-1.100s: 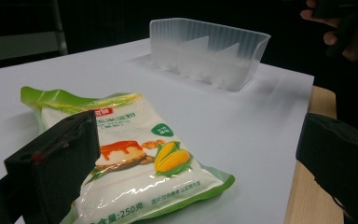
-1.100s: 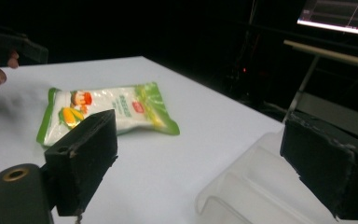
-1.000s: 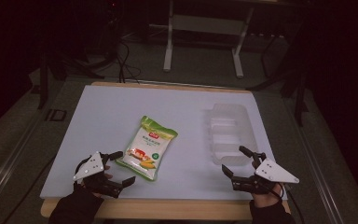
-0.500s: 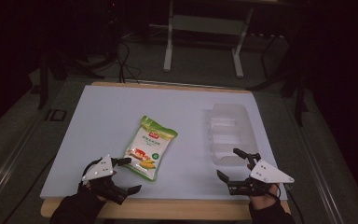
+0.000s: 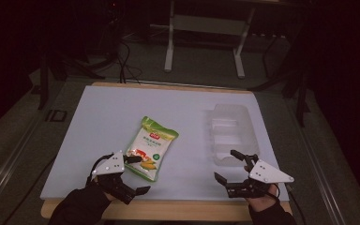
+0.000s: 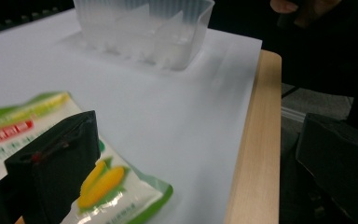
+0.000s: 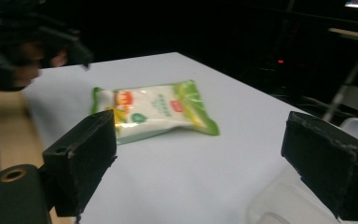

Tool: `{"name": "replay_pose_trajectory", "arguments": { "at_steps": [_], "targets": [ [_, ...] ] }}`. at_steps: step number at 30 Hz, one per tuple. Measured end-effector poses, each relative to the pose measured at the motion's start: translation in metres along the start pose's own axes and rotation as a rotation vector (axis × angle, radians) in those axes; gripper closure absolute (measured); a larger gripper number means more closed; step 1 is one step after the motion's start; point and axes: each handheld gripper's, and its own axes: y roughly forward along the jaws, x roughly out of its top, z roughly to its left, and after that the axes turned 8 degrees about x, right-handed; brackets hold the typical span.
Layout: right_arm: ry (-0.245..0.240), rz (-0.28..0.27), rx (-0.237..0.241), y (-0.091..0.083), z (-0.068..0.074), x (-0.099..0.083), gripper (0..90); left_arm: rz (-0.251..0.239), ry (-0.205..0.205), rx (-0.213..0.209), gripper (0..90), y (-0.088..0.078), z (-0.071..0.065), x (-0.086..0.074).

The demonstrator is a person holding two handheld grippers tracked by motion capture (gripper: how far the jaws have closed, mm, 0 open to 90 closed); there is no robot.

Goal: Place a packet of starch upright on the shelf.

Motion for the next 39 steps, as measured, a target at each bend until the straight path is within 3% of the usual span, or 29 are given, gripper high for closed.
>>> {"name": "replay_pose_trajectory", "arguments": {
  "at_steps": [8, 16, 30, 39],
  "targets": [
    [0.001, -0.003, -0.005, -0.001, 0.002, 0.002, 10.0, -0.007, -0.006, 0.016, 0.2, 0.001, 0.013, 0.017],
    [0.004, -0.016, -0.036, -0.004, 0.001, 0.004, 10.1, -0.014, -0.029, 0.067, 0.2, 0.004, 0.037, 0.034],
    [0.002, -0.027, -0.035, -0.005, 0.001, 0.005, 10.5, 0.018, -0.045, 0.146, 1.5, 0.020, 0.067, 0.055],
    [0.007, -0.032, -0.035, -0.005, 0.001, 0.005, 12.9, 0.045, -0.109, 0.195, 1.5, 0.033, 0.096, 0.059]
  ]
}}
